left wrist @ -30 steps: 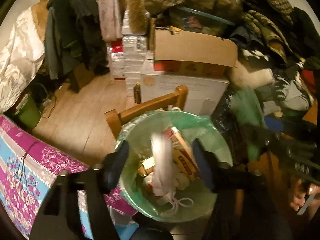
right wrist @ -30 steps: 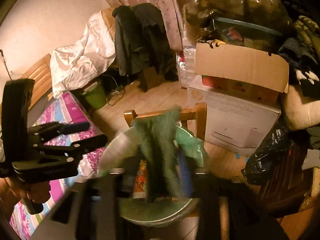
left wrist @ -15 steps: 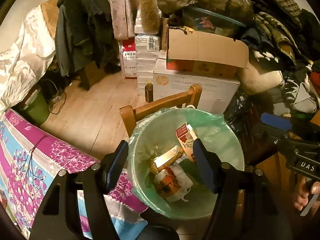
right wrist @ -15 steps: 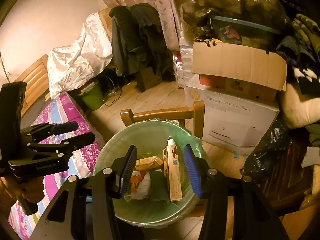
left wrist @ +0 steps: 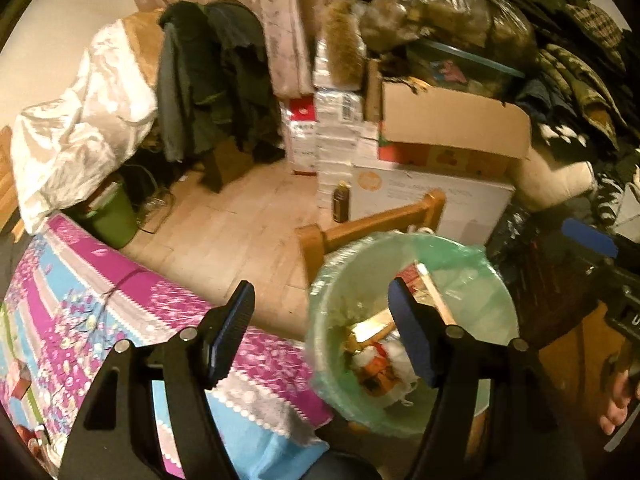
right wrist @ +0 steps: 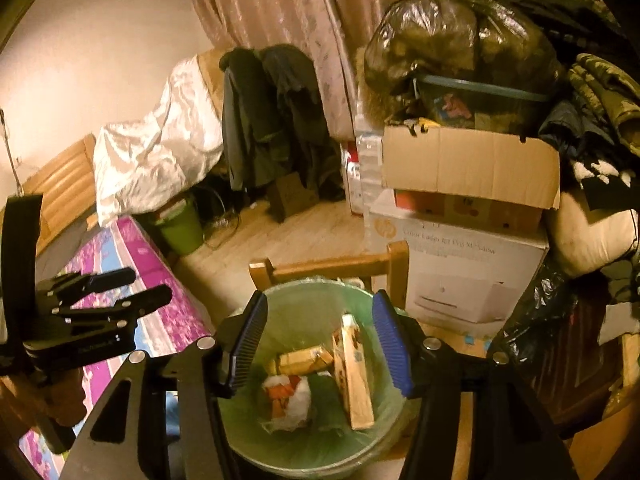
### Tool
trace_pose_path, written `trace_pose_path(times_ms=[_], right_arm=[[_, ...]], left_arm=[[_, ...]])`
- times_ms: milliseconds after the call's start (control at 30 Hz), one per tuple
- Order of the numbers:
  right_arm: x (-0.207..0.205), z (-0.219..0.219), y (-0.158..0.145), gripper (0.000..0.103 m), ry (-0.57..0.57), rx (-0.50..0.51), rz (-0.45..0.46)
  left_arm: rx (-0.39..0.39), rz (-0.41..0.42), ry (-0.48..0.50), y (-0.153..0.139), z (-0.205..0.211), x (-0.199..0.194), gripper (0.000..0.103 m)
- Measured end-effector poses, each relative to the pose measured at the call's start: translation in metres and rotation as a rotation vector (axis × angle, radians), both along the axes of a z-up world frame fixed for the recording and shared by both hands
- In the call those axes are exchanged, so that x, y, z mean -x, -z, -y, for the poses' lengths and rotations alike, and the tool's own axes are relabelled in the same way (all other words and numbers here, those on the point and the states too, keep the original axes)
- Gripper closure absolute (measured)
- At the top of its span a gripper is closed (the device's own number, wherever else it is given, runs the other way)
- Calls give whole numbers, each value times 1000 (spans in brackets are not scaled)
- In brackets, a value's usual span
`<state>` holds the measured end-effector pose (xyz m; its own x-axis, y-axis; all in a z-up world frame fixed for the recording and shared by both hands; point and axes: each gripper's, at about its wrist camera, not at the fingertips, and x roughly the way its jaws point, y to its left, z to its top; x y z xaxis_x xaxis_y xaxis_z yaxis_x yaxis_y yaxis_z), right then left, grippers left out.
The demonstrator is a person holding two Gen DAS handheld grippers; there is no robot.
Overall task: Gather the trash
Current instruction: 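Swing both grippers back toward the remaining trash on the bed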
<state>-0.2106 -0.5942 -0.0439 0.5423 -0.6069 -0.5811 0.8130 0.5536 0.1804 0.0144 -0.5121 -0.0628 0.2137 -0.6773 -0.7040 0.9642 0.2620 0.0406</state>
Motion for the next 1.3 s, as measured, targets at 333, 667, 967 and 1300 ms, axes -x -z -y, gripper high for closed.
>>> trace_pose_path(times_ms=[333, 667, 967, 1300], right_arm=[[-41, -37, -15, 39, -61, 59, 20], [-98, -104, -25, 15, -138, 176, 44], [-182, -172, -22, 5, -332, 173, 17], [-329, -283, 2, 5, -777, 132, -89]], left_arm=[[57, 56, -189, -17, -51, -38, 32], [85, 120, -436, -10, -150, -77, 23], [93, 146, -617, 3, -249, -106, 13], [95, 71, -929, 35, -412, -131, 11]])
